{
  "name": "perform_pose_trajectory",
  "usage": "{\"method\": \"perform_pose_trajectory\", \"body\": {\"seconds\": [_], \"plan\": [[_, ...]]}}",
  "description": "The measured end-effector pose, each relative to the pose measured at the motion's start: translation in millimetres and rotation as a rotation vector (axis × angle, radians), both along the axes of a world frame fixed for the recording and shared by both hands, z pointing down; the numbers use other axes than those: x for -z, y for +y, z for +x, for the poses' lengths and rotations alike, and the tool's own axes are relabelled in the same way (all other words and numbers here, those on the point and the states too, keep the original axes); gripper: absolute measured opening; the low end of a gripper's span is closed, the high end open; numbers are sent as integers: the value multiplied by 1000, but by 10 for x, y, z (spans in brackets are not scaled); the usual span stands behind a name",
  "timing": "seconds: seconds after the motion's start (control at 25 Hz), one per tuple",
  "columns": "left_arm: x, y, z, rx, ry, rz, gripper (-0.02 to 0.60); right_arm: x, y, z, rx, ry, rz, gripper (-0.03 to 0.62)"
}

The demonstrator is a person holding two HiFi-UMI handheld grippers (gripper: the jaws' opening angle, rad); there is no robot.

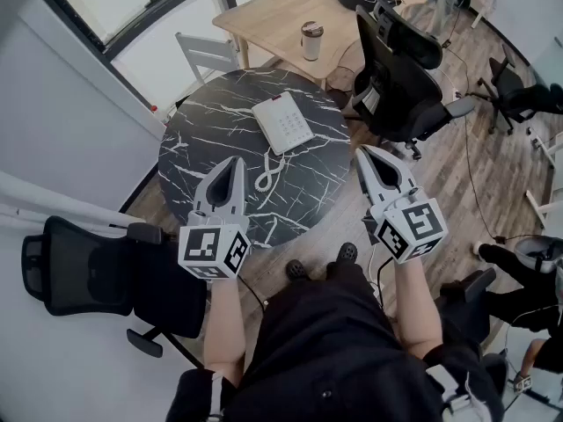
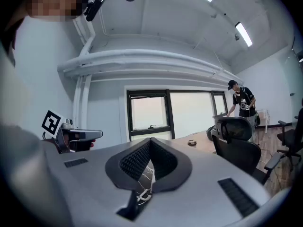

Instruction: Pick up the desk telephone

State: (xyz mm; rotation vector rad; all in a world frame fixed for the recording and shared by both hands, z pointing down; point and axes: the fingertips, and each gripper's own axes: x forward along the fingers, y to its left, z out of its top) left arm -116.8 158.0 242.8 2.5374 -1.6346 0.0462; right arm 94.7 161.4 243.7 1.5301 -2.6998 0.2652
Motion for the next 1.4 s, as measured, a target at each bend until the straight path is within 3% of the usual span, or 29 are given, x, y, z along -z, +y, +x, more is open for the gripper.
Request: {"method": "perform_pose_trajectory", "body": {"seconds": [0.32,0.56,0.96,1.4], "plan": [[-6,34,-61,-17,20,-8,14,9,52,-124,20,25,5,29],[-1,70,-131,-24,18,-15,14,47,86,-226,30,-11,-17,29],[-71,106,-186,-50,27,-25,14,-40,146,-365,17,40,-28,31],[-208,-152,-120,-25,12,-67,14,-140,-217,-352,60,26,-56,31]]}}
